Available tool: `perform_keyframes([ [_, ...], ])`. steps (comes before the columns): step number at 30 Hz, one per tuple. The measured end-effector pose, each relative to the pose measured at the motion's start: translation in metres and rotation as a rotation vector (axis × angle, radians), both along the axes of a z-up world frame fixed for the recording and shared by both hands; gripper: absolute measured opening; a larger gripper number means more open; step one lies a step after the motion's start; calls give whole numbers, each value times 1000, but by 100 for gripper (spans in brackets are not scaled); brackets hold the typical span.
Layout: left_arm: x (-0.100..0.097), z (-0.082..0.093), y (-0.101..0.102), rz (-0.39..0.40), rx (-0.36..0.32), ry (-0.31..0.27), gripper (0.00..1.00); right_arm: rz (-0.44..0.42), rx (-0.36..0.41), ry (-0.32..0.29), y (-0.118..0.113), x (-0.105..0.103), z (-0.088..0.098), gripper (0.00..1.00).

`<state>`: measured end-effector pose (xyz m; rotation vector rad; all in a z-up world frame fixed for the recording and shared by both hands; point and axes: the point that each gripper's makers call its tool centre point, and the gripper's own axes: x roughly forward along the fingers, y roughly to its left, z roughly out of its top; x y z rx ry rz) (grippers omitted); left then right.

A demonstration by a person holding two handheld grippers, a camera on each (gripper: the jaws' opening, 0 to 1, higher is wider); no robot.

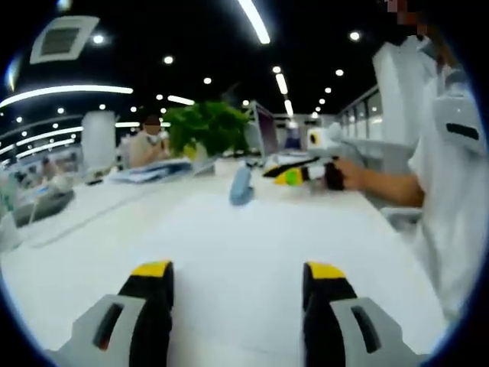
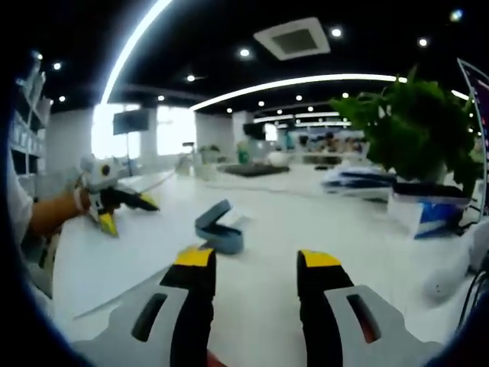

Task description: Pick up the paper insert the paper into the punch align the paper edges press the punch to punch holes

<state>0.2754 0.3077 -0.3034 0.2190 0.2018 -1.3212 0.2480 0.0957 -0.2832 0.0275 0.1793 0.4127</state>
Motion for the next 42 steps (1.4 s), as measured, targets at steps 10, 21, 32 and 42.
perform_keyframes([
  [10,-2,-3,-1,10,4,42,68,214,3,53,19,20,-10,45],
  [21,-4,-2,-2,2,-5,43,70,408,-81,61,32,39,-20,44],
  [32,-1,-2,-2,-5,-9,43,70,548,-122,66,47,46,-26,35],
  [42,-1,-2,-2,-1,-9,43,70,591,-100,54,52,42,-24,24],
])
